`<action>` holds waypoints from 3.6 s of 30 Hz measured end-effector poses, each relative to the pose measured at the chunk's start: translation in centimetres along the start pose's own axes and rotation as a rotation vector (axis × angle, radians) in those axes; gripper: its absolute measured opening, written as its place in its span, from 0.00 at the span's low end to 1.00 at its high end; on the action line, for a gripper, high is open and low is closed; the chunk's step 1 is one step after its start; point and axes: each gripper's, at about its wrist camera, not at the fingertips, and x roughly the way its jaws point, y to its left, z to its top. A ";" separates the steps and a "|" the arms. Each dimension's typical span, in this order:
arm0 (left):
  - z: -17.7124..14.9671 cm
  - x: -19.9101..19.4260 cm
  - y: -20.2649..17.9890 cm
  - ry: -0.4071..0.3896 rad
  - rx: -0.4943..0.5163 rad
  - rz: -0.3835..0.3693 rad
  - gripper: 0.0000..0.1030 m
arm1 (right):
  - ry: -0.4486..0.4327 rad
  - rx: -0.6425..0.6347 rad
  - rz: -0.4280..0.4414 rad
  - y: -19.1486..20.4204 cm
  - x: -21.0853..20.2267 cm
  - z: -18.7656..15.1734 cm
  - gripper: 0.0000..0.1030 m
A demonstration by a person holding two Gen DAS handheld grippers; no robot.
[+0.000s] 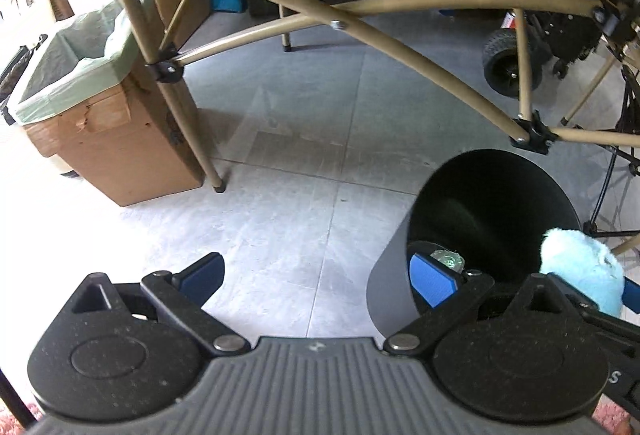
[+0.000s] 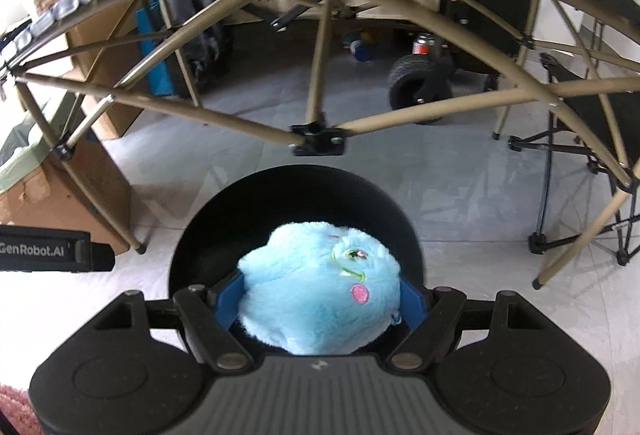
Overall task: Collect trash
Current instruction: 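Lower the blue plush into the bin and open the right gripper, then raise both grippers from the bin back toward the table, then grasp the small blue-and-white box with the left gripper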
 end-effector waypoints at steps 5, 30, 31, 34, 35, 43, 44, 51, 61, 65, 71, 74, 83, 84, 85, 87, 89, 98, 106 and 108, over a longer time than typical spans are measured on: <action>0.0 -0.1 0.9 -0.006 -0.012 0.001 0.98 | 0.047 -0.005 0.009 1.4 1.5 0.2 0.74; -0.2 -0.1 2.6 -0.008 -0.035 0.020 0.98 | 0.131 0.001 -0.012 2.2 4.6 0.0 0.94; -0.2 -0.1 2.7 -0.009 -0.035 0.019 0.98 | 0.129 -0.001 -0.012 2.2 4.5 0.0 0.94; -0.2 -0.2 2.7 -0.012 -0.034 0.018 0.98 | 0.129 -0.003 -0.013 2.3 4.5 0.0 0.95; -0.2 -0.3 2.6 -0.013 -0.034 0.018 0.98 | 0.128 -0.003 -0.013 2.3 4.5 -0.1 0.95; -0.1 -0.9 2.4 -0.030 -0.035 0.012 0.98 | 0.112 -0.009 -0.016 2.1 3.9 0.0 0.95; -0.1 -1.1 2.3 -0.037 -0.035 0.010 0.98 | 0.109 -0.009 -0.016 2.1 3.8 0.0 0.95; 0.0 -2.8 2.0 -0.098 -0.036 -0.001 0.98 | 0.061 -0.013 -0.015 1.7 1.7 0.0 0.95; -0.1 -7.4 2.0 -0.254 -0.060 -0.030 0.98 | -0.096 -0.036 0.009 1.3 -4.3 0.8 0.95; 0.0 -10.0 2.3 -0.336 -0.067 -0.052 0.99 | -0.177 -0.040 0.031 1.0 -7.6 1.1 0.95; 0.6 -13.8 1.9 -0.457 -0.060 -0.071 1.00 | -0.312 -0.036 0.054 0.4 -12.4 2.4 0.95; 1.0 -15.1 1.1 -0.505 -0.040 -0.074 1.00 | -0.383 -0.039 0.054 -0.1 -14.3 3.7 0.95; 3.6 -17.5 -1.6 -0.615 0.004 -0.125 1.00 | -0.537 -0.035 0.038 -1.6 -16.9 7.4 0.99; 4.1 -17.6 -1.9 -0.623 0.003 -0.128 1.00 | -0.554 -0.036 0.033 -1.8 -17.1 7.9 1.00; 4.6 -17.7 -2.2 -0.630 0.001 -0.131 1.00 | -0.572 -0.036 0.028 -2.0 -17.2 8.4 1.00; 5.6 -17.9 -2.8 -0.640 -0.005 -0.141 1.00 | -0.592 -0.038 0.017 -2.3 -17.3 9.5 1.00; 6.7 -17.8 -3.3 -0.644 -0.006 -0.152 1.00 | -0.605 -0.044 0.013 -2.7 -17.3 10.5 1.00; 11.6 -15.9 -5.7 -0.640 -0.013 -0.182 1.00 | -0.633 -0.063 -0.006 -4.2 -14.9 14.7 1.00; 13.9 -13.4 -7.1 -0.637 -0.012 -0.181 1.00 | -0.628 0.007 0.005 -5.8 -12.7 15.4 1.00; 14.3 -12.8 -7.1 -0.628 -0.019 -0.191 1.00 | -0.622 0.022 0.001 -6.0 -12.2 15.3 1.00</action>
